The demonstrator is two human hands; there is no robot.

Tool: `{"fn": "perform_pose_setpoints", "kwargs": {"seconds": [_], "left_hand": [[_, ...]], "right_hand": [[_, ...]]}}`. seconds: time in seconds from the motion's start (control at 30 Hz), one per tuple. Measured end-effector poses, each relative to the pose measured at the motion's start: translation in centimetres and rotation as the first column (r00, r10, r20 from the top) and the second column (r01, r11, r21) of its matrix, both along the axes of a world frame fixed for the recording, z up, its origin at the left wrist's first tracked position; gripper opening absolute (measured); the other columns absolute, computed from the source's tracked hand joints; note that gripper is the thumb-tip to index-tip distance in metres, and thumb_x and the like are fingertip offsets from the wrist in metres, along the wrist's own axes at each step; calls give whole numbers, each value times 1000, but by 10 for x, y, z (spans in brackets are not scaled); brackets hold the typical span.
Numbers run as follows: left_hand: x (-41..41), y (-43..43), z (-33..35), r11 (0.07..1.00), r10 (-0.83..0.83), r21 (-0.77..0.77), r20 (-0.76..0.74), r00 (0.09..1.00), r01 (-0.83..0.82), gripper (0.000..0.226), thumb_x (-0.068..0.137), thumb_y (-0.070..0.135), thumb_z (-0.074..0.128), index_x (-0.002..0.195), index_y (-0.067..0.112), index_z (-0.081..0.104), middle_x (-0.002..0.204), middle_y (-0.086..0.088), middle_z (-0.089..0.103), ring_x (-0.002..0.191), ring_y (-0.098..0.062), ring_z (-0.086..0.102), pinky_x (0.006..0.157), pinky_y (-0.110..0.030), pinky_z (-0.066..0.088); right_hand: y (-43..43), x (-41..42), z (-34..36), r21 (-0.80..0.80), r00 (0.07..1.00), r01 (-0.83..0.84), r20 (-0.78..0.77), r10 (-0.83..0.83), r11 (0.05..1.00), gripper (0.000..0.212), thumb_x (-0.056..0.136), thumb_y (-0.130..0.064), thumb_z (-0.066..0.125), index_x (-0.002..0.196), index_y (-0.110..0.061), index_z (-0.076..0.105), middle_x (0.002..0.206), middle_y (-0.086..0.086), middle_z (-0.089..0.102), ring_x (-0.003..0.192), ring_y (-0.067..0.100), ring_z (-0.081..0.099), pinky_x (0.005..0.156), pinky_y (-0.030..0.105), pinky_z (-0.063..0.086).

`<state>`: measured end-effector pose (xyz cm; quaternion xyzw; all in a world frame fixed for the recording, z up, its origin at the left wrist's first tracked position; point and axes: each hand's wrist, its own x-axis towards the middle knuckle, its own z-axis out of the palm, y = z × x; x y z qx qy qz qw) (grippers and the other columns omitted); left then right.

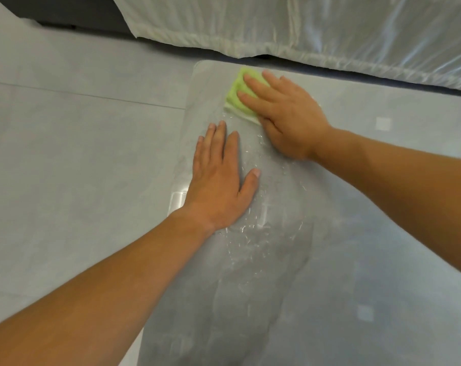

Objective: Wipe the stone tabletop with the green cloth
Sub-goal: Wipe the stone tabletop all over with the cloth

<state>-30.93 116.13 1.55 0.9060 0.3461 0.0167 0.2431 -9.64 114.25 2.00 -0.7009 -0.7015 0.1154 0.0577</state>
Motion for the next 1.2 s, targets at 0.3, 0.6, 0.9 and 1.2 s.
{"fn": "perform_pose_setpoints", "kwargs": {"seconds": [0.3,0.6,0.9,1.2], "left_hand": [[-36,-27,3,996,41,78,-37,998,-38,68,101,51,29,153,8,29,165,-18,13,153,-31,3,124,-44,3],[-50,-38,-2,994,5,112,-52,999,1,70,101,52,30,156,10,24,166,-18,8,154,-28,-4,124,-44,-2],[-50,-37,-2,993,-7,115,-58,998,14,70,101,49,30,157,9,21,166,-20,5,154,-30,-5,124,-44,-5],[-61,-39,4,999,-25,28,-32,999,26,68,101,49,28,156,8,24,166,-17,3,154,-27,-6,124,-41,-8]], "right_hand": [[47,-17,4,-10,996,86,12,-86,996,53,102,-22,31,155,-27,28,165,2,16,150,36,15,122,49,11],[41,-15,3,-33,1000,17,26,-16,999,52,103,-26,29,155,-29,25,166,0,13,151,34,11,122,49,8],[46,-12,9,-80,975,-215,46,219,973,51,105,-23,32,156,-27,25,166,0,13,151,33,13,123,47,10],[-5,-12,9,-81,942,-329,47,333,941,53,100,-21,35,153,-21,33,163,5,21,150,37,18,120,51,16]]}}
